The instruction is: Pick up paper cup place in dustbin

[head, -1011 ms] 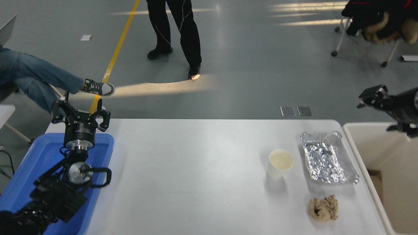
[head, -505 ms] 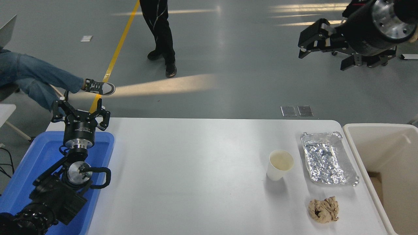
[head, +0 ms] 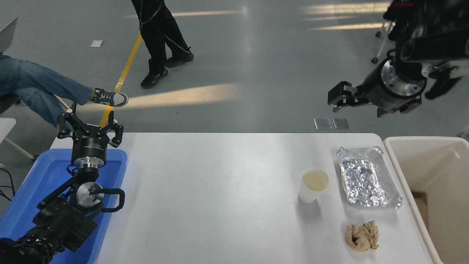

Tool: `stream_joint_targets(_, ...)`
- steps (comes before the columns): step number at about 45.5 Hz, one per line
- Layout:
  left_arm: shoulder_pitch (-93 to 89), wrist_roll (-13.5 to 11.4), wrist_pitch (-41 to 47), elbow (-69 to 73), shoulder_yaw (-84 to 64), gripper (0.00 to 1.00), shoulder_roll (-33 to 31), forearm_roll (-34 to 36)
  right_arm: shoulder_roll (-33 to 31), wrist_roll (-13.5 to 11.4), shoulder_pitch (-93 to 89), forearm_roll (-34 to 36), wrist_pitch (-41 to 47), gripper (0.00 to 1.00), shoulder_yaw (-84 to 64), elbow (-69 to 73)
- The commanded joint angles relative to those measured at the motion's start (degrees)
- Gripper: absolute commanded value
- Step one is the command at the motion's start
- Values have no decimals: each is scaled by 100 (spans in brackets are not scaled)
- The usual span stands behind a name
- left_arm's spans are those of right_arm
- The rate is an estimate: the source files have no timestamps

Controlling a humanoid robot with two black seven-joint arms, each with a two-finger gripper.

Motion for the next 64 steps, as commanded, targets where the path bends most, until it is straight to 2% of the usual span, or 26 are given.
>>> stream_joint_targets(1,-7,0,0,0,0,99,0,7,25,6,-1624,-314,-705,96,429,-343)
stream_joint_targets(12,2,0,0,0,0,99,0,7,34,6,-2679,-1000,-1101,94,817,-1002)
stream_joint_targets(39,-7,0,0,0,0,99,0,-1,244,-3,-3857,-947,-1136,93,1379,-2083)
stream_joint_targets(44,2,0,-9,0,0,99,0,-1,376,-12,-4156,-982,-1145,75,1414,-2443)
stream_joint_targets(50,2,0,0,0,0,99,-8,7,491,-12,-4402,-912,-1145,48,1423,-2769)
stream_joint_targets(52,2,0,0,0,0,99,0,-1,499,-12,-4420,-903,-1145,29,1432,-2778)
stream_joint_targets(54,2,0,0,0,0,99,0,7,508,-12,-4446,-894,-1145,6,1432,-2786)
stream_joint_targets(55,-7,0,0,0,0,99,0,-1,517,-12,-4455,-894,-1145,0,1432,-2795)
stream_joint_targets(64,2,0,-9,0,0,99,0,-1,543,-12,-4385,-877,-1145,0,1441,-2953)
